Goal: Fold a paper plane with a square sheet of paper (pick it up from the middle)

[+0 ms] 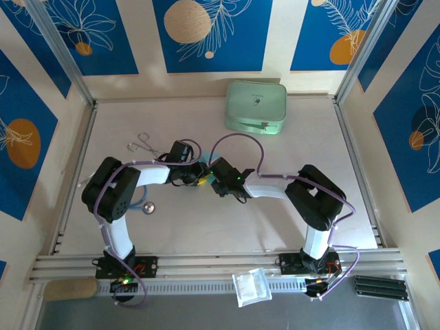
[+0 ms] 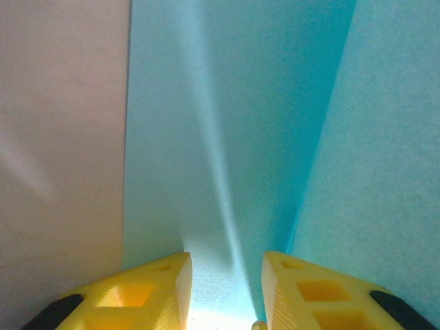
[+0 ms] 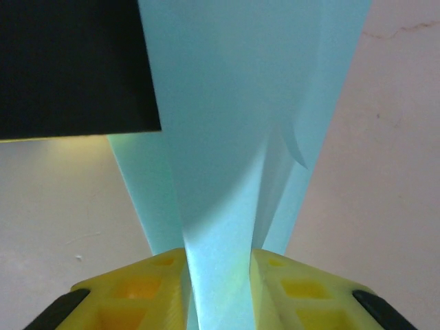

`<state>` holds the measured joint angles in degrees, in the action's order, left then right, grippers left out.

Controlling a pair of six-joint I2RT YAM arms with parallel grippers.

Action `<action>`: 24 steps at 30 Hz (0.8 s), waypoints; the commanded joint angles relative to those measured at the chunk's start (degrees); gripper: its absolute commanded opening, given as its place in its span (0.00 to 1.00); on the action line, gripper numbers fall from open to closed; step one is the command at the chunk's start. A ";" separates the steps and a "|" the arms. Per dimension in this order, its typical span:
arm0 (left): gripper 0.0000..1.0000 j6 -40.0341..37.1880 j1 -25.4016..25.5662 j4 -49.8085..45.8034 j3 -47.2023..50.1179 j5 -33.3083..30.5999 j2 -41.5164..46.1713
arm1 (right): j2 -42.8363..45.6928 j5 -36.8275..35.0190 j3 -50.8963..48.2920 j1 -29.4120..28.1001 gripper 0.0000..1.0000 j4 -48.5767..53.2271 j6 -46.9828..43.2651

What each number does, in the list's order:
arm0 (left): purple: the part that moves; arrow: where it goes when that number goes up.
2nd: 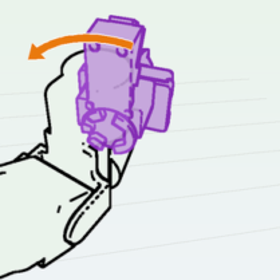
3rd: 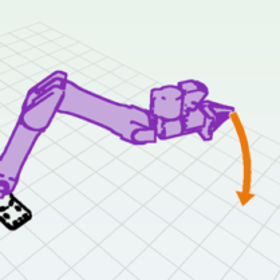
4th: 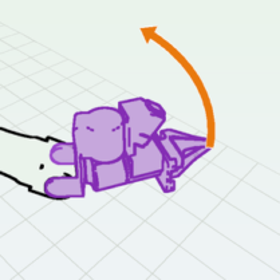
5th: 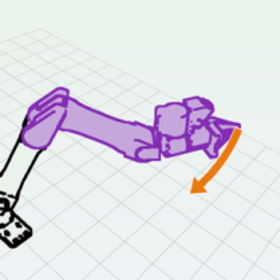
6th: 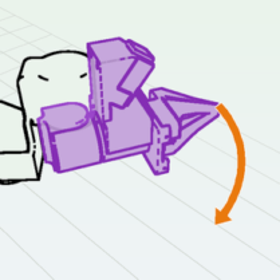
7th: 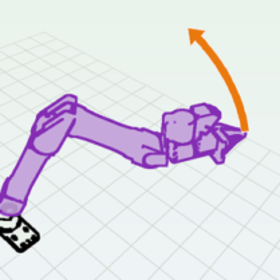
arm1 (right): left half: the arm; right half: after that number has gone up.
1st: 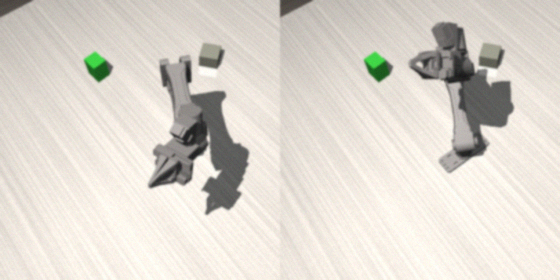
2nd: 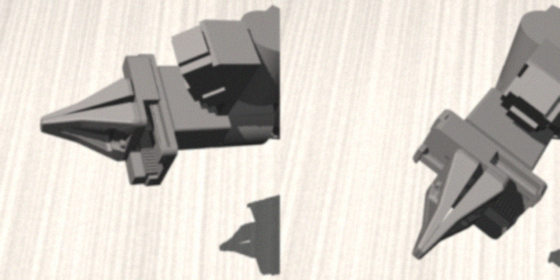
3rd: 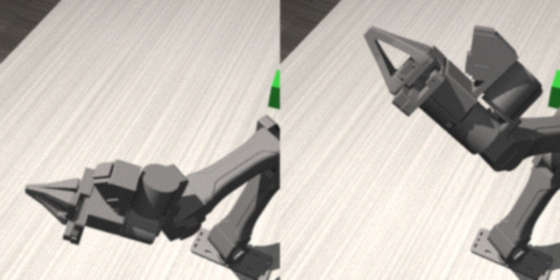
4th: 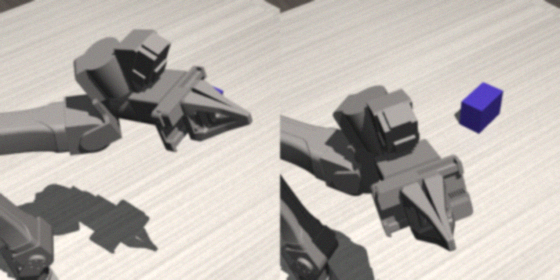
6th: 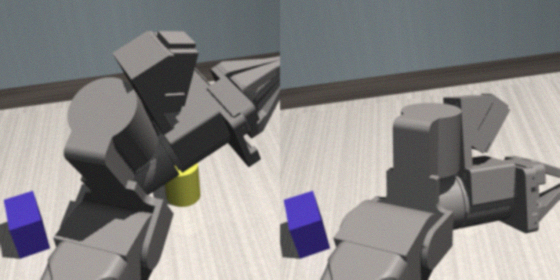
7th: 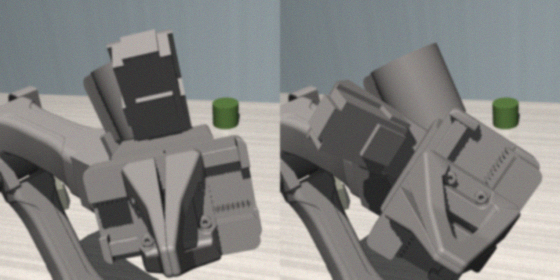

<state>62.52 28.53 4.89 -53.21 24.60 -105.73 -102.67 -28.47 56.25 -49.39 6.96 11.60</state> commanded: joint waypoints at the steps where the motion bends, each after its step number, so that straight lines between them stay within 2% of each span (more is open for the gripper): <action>1: 0.34 -0.94 0.65 -3.48 -0.67 0.52 -0.76 | -0.99 -2.10 1.32 -0.47 0.29 0.18 0.68; 6: 0.35 -0.97 0.65 -3.45 -0.49 0.43 -0.77 | -0.91 -2.50 1.14 -0.45 0.24 0.03 0.45; 11: 0.36 -0.96 0.64 -3.74 -0.55 0.14 -0.61 | -0.40 -1.19 0.72 -0.44 0.14 -0.37 -0.40; 17: 0.33 -1.35 0.65 -4.37 -0.62 -0.74 0.34 | -0.21 2.79 0.35 -0.02 0.07 -0.55 -0.87; 24: 0.27 -2.66 0.64 -6.00 -0.83 -1.61 1.21 | -0.20 9.92 0.96 1.70 0.05 0.78 -0.19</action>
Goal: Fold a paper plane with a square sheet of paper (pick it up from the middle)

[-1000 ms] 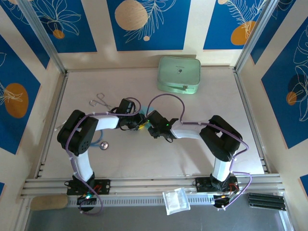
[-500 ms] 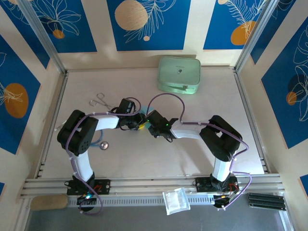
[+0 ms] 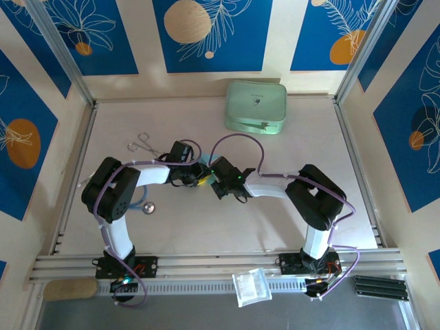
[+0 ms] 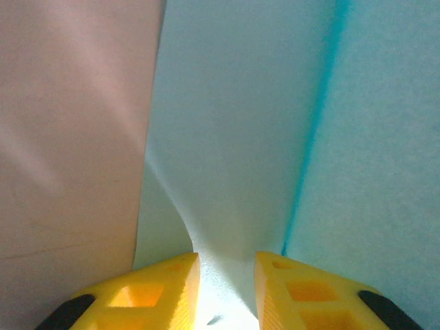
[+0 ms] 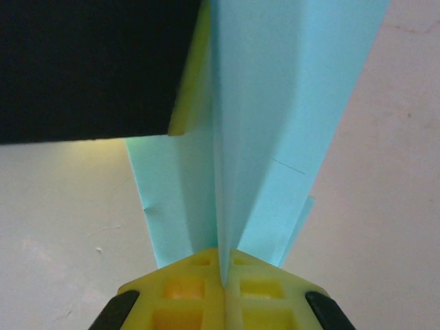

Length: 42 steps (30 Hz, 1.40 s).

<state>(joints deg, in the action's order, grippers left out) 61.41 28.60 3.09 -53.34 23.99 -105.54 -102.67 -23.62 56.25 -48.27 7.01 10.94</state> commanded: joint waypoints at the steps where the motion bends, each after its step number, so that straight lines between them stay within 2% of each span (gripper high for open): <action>1: 0.27 -1.72 0.57 -4.44 -0.64 -1.14 1.26 | -0.21 5.97 0.97 0.93 0.04 0.82 0.74; 10: 0.27 -5.80 0.40 -10.61 -1.41 -5.05 5.47 | 0.06 15.61 0.97 5.20 0.04 1.91 3.47; 14: 0.26 -6.65 0.36 -10.15 -0.77 -5.84 7.22 | -0.28 21.20 0.62 7.36 0.04 1.26 4.72; 25: 0.25 -4.04 0.49 3.62 2.06 2.55 4.69 | -2.45 31.13 1.91 10.80 0.04 2.06 5.50; 29: 0.31 -2.88 0.55 7.66 2.53 4.42 3.28 | -3.56 33.91 2.51 12.13 0.05 2.79 5.68; 34: 0.32 -2.41 0.74 8.78 2.76 5.29 2.64 | -4.97 37.20 3.23 13.45 0.05 3.28 5.96; 42: 0.25 -2.42 1.09 9.62 1.16 7.08 0.91 | -5.61 40.09 3.21 14.86 0.05 3.05 6.38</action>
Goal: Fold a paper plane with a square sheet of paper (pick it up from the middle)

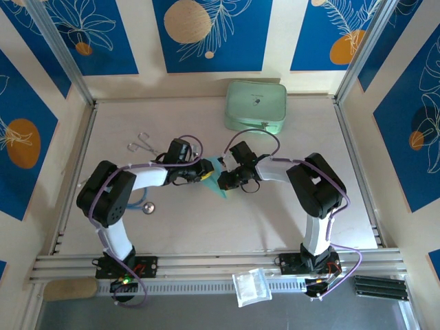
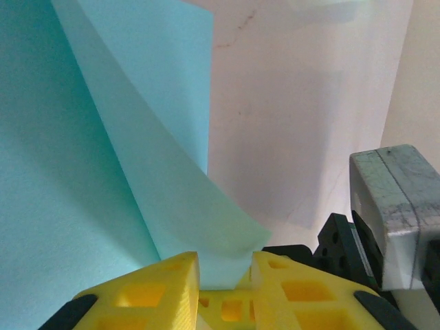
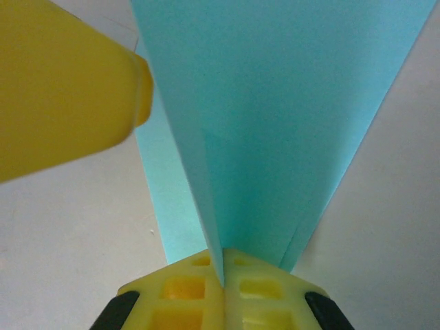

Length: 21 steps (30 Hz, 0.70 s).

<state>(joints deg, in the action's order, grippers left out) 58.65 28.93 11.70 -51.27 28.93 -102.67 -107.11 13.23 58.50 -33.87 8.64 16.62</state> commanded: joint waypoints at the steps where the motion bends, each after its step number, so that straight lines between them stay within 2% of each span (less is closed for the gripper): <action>1: 0.24 0.46 0.90 1.13 -1.26 2.40 -2.30 | -1.22 3.52 0.92 0.60 0.05 1.38 0.65; 9: 0.21 0.97 1.45 1.39 -3.55 3.34 -4.19 | -1.52 4.48 0.65 1.50 0.09 1.15 0.84; 17: 0.21 0.65 1.58 -2.22 -5.25 2.55 -5.39 | -1.68 6.56 -0.39 2.79 0.13 0.01 2.30; 21: 0.23 0.44 1.58 -2.32 -5.47 2.57 -5.34 | -2.13 8.25 -0.67 3.27 0.10 -0.53 2.64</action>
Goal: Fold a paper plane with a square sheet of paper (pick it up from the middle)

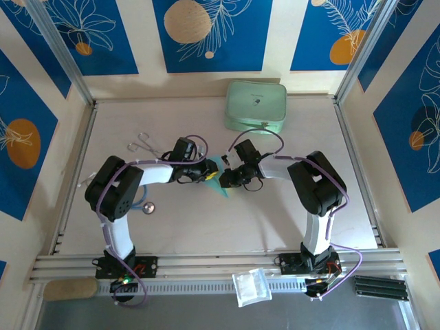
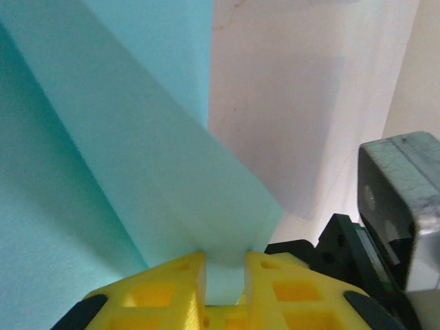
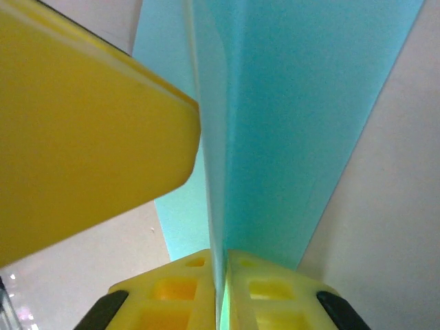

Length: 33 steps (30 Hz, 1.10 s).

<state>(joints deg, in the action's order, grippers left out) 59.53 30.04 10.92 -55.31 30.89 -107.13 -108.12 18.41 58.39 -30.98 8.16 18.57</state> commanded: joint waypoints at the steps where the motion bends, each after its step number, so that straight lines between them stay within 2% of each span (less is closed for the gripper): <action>1: 0.23 -0.51 0.54 -1.51 -1.62 0.72 -0.87 | -1.29 3.40 -0.56 0.44 0.09 -0.07 0.67; 13: 0.20 0.32 0.60 0.17 -2.51 2.58 -2.85 | -3.36 7.16 -0.28 1.45 0.06 0.51 0.81; 24: 0.19 -0.62 0.79 -2.07 -4.28 2.55 -4.18 | -1.43 8.05 -0.56 2.24 0.14 0.46 2.58; 33: 0.18 -1.39 0.87 -3.75 -5.50 2.60 -4.93 | 1.03 8.13 -1.06 2.42 0.17 1.78 4.02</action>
<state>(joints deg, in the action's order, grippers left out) 59.51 30.30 8.91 -59.42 32.60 -110.80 -109.40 25.34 58.28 -28.84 7.77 21.58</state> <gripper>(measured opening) 0.184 0.170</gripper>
